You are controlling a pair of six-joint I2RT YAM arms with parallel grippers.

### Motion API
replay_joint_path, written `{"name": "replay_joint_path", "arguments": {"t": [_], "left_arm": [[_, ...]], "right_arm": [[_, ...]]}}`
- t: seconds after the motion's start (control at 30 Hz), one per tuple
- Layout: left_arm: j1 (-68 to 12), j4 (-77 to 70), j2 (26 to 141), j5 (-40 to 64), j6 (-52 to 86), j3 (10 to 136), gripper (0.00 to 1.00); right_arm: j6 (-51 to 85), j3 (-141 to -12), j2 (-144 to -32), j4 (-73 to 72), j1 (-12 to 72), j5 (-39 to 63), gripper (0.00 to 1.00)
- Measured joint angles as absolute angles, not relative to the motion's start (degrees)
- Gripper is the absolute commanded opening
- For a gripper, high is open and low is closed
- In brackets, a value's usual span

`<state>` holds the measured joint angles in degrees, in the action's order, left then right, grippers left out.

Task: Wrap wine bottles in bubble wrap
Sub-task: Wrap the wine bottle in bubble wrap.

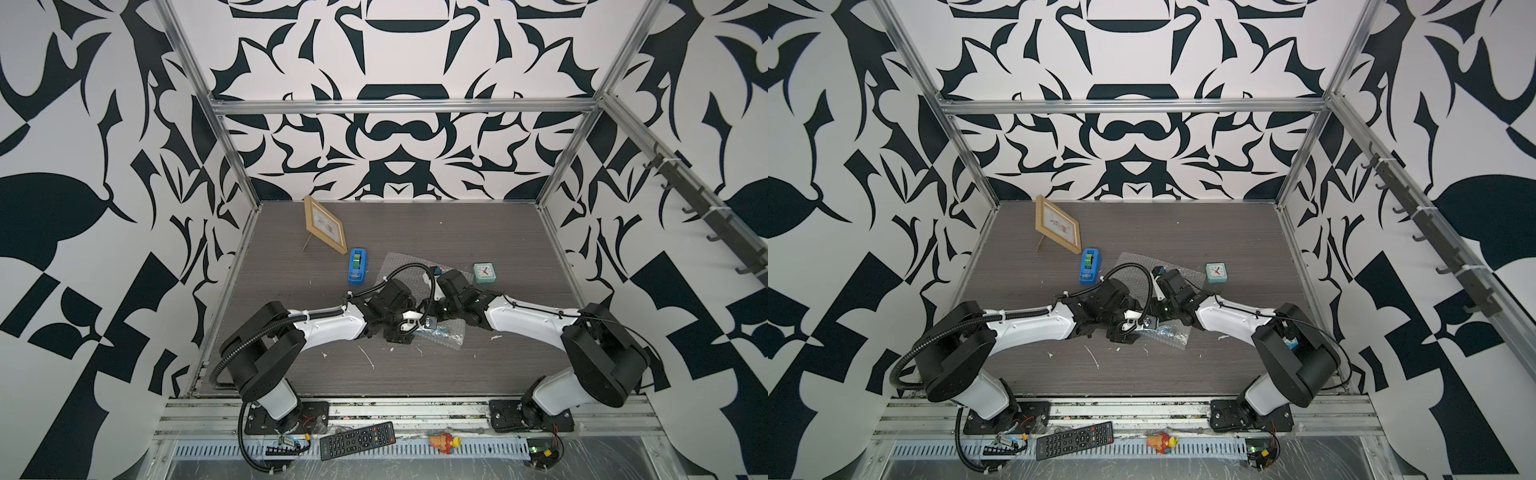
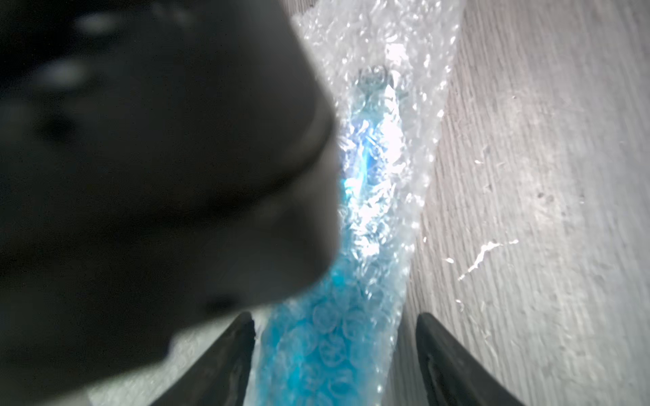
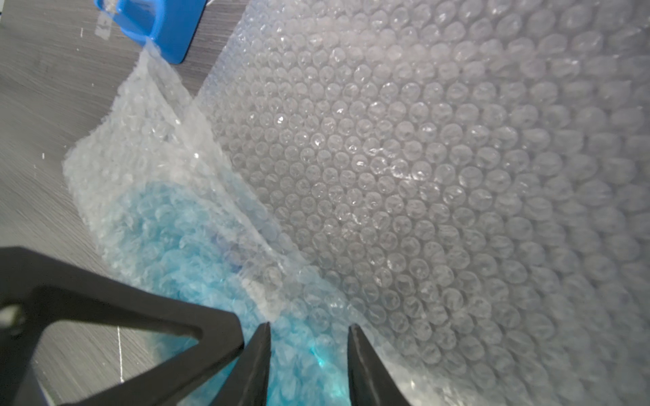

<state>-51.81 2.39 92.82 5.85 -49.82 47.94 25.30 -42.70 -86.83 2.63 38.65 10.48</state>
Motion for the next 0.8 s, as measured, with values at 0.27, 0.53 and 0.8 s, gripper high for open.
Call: {"name": "replay_joint_path", "arguments": {"t": [0.27, 0.53, 0.8], "left_arm": [[-49.7, 4.9, 89.5, 6.5, -50.0, 47.2, 0.77], [-46.7, 7.0, 84.7, 6.5, -54.4, 47.2, 0.79], [-45.0, 8.9, 89.0, 7.9, -60.2, 47.5, 0.80]], "right_arm": [[23.0, -43.6, -87.2, 3.2, 38.6, 13.1, 0.35], [22.0, -44.2, -87.9, 3.4, 38.7, 15.5, 0.35], [22.1, -45.0, -89.4, 3.2, 38.6, 16.3, 0.34]]}}
